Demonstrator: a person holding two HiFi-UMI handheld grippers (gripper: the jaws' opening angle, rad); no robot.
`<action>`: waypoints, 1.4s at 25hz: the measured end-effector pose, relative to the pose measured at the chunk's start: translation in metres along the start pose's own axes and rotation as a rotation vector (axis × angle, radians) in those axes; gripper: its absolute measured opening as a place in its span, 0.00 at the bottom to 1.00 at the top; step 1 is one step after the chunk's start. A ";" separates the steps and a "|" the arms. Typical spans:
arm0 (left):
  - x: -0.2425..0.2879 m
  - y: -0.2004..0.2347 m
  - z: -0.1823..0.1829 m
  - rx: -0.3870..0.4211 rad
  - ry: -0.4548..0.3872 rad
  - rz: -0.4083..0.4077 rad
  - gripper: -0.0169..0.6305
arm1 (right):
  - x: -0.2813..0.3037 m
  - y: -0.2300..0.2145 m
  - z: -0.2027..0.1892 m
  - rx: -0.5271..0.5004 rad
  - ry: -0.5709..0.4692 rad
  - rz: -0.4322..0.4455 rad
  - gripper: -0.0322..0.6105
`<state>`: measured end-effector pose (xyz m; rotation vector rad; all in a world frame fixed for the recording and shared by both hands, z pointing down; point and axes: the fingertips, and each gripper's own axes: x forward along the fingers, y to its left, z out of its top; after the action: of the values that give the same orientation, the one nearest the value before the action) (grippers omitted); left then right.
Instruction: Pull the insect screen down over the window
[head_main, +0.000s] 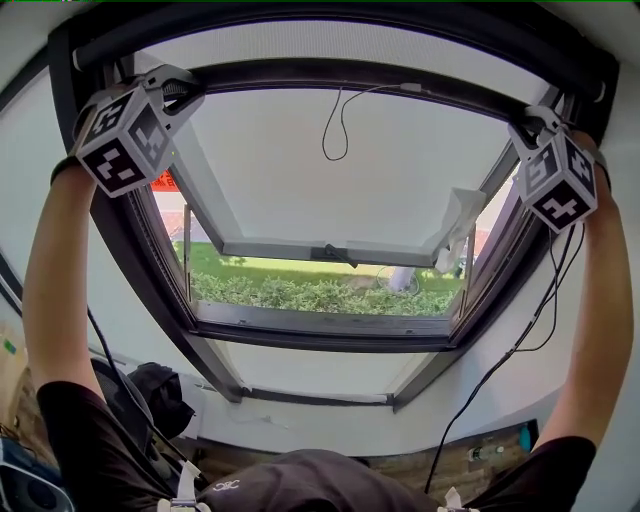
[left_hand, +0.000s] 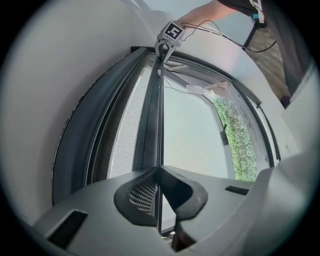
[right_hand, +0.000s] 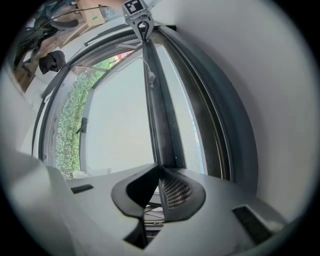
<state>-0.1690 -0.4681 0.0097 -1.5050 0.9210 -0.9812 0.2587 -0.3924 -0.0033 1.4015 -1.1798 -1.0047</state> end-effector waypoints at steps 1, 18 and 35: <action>0.000 -0.004 0.000 0.001 0.001 -0.015 0.05 | 0.000 0.004 -0.001 0.002 0.001 0.012 0.10; 0.012 -0.155 -0.011 -0.040 0.008 -0.374 0.05 | -0.002 0.150 -0.023 -0.042 0.073 0.352 0.09; 0.022 -0.340 -0.024 -0.098 -0.005 -0.588 0.05 | -0.009 0.342 -0.052 -0.058 0.122 0.647 0.09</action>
<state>-0.1666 -0.4507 0.3507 -1.9120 0.5283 -1.3594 0.2571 -0.3809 0.3426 0.9167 -1.3716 -0.4833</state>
